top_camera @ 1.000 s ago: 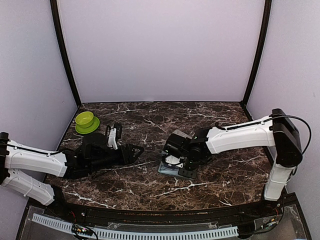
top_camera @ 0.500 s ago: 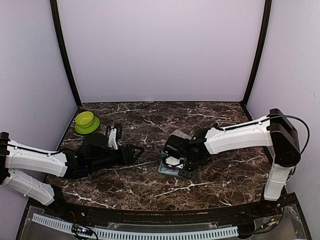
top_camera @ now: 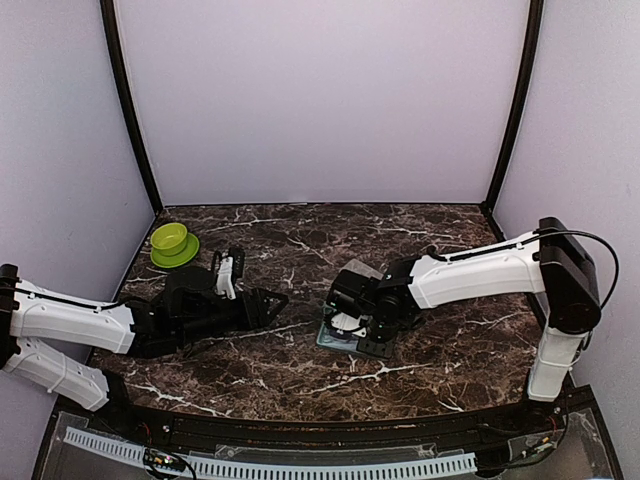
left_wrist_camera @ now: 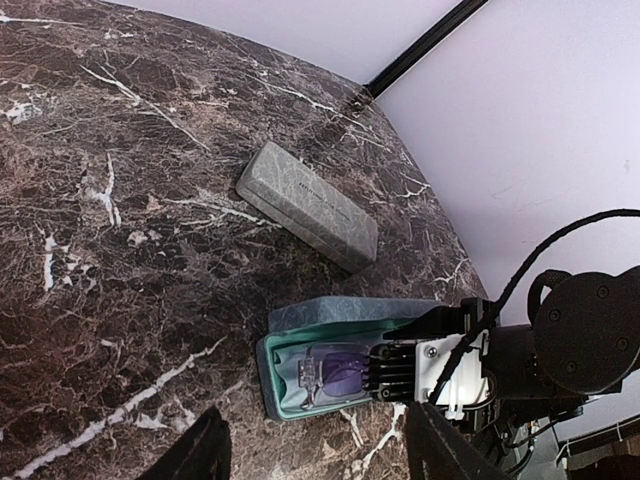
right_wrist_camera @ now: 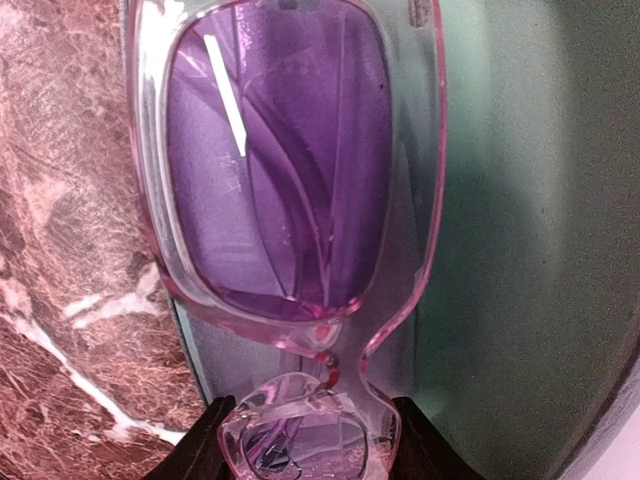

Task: Organize the sunglasses
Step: Place the sunglasses in the sunglasses case.

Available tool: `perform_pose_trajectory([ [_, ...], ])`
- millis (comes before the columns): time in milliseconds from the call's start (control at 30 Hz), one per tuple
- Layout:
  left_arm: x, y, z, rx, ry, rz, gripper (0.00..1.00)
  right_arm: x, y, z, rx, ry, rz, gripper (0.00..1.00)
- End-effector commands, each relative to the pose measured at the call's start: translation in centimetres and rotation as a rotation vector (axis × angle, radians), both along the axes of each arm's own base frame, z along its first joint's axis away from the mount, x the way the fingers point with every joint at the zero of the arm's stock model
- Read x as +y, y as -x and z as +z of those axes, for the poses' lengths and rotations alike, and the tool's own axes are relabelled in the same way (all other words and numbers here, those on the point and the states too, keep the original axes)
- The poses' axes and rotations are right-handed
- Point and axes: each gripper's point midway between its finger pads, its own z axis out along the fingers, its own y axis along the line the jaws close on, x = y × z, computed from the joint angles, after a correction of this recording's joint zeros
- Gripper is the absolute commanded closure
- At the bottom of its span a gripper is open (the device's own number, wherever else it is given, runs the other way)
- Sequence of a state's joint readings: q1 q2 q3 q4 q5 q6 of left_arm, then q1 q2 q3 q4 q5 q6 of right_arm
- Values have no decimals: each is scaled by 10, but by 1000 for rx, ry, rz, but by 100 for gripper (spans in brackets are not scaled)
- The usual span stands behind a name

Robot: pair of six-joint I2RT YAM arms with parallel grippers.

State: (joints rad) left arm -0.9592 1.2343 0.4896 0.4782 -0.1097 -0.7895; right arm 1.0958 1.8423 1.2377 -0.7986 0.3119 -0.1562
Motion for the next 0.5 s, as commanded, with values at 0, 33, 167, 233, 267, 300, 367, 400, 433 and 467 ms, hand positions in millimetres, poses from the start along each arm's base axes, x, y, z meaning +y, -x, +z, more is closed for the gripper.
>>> perform_pose_trajectory([
  [0,0,-2,10,-21,31,7,37,-2,-4,-1,-4,18,-19,50],
  [33,0,-2,10,-21,31,8,37,-2,-4,0,-6,18,-21,49],
  [167,2,-2,10,-24,31,13,37,-3,-5,-1,-7,20,-25,49],
  [233,3,-2,9,-24,29,14,37,-3,-5,-1,-8,20,-28,48],
  [267,3,-2,9,-22,30,13,37,-2,-5,-1,-9,19,-28,48],
  [300,3,-1,9,-21,32,12,37,-2,-5,-1,-8,17,-29,48],
  [367,4,-1,9,-20,33,15,37,-1,-6,0,-10,15,-29,48],
  [400,4,-1,9,-21,34,14,37,-1,-6,0,-12,13,-30,48],
  [433,4,-1,9,-21,33,16,37,-1,-6,1,-13,12,-31,48],
  [467,4,-1,8,-20,33,16,37,0,-6,1,-14,7,-31,48],
])
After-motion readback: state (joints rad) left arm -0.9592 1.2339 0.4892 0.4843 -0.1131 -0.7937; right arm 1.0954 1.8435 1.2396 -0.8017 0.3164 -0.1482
